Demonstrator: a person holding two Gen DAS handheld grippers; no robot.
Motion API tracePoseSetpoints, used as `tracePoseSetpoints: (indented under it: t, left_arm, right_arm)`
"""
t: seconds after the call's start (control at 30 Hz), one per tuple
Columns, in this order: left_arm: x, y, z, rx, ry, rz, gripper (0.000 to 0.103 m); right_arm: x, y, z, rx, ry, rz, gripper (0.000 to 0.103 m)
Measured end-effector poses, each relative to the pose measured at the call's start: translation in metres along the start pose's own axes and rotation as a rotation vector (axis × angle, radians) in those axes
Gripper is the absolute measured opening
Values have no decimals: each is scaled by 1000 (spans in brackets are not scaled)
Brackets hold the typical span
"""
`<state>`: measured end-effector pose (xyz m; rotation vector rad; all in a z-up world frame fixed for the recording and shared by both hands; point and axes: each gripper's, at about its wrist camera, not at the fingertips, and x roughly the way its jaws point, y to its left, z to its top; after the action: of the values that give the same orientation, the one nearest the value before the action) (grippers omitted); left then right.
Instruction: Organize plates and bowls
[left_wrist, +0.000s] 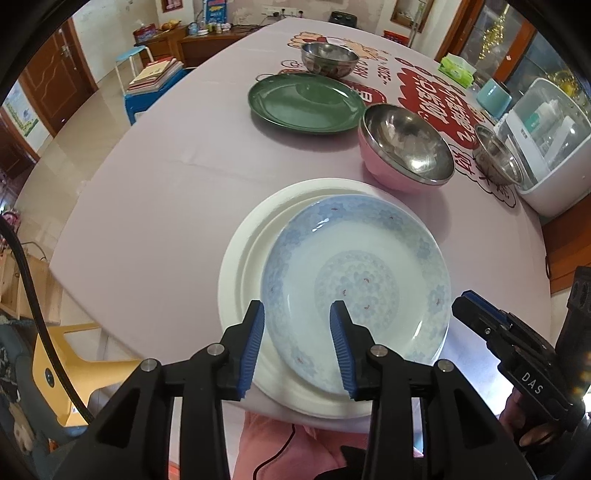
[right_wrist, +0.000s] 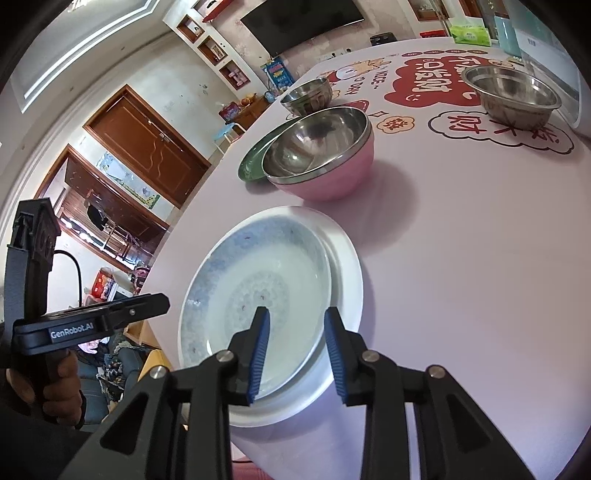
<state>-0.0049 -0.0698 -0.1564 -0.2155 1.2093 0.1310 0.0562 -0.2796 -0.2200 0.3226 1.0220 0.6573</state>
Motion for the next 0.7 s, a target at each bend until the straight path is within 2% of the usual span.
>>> tracePoseSetpoints:
  t: [0.1,0.27,0.43,0.63,0.7]
  left_arm:
    - [-10,6,-1,-15,-10,6,37]
    - [-28,20,1,-12,-35,14,45]
    - [-38,41,7,-21,-54,-7,49]
    - [-54,67,12,77,-88,-49,55]
    - [-61,80,13,103,-94,-71,57]
  right_arm:
    - [1,1,2,13,5,12,44]
    - [0,12,5,-9,13,-5,47]
    - [-3,32,10,-4,-22,-30,56]
    - [-4,72,11,44,-101,-89,60]
    - [-2,86,9,64,-122,-100,66]
